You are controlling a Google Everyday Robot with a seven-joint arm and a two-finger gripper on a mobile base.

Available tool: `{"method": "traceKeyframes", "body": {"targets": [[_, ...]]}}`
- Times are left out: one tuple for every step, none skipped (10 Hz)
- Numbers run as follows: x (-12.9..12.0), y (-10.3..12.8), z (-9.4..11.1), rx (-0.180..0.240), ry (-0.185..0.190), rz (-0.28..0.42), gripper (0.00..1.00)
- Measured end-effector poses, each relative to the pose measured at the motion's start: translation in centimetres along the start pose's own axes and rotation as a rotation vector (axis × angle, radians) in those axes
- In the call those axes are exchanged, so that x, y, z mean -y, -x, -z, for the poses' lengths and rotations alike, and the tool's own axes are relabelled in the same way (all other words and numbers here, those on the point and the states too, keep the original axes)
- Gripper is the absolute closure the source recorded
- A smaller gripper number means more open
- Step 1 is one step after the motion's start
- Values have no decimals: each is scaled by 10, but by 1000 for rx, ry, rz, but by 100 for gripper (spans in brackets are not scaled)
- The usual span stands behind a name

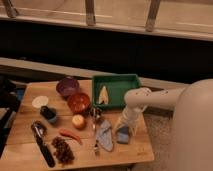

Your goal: Wipe red bowl with sponge

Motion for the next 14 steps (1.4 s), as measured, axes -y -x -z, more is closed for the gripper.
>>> {"method": "traceKeyframes", "body": {"targets": [[-1,-2,-4,-5,-5,0,41],[-4,-1,-7,-1,-5,-1,50],[-3,-2,-8,-1,-7,-4,59],[-2,-1,-9,3,-9,-12,71],[0,0,-8,14,-12,-17,80],[3,2,-3,34,-18,-26,88],[4,5,4,62,-22,-36,90],[7,12,18,99,-29,-49,90],[9,22,33,141,-34,-65,90],[12,33,48,182,-40,-81,90],[10,42,60,215,-46,-87,90],[5,48,70,244,-50,-86,90],[-2,53,77,264,-53,-80,90],[-18,58,85,289,-52,-63,90]]}}
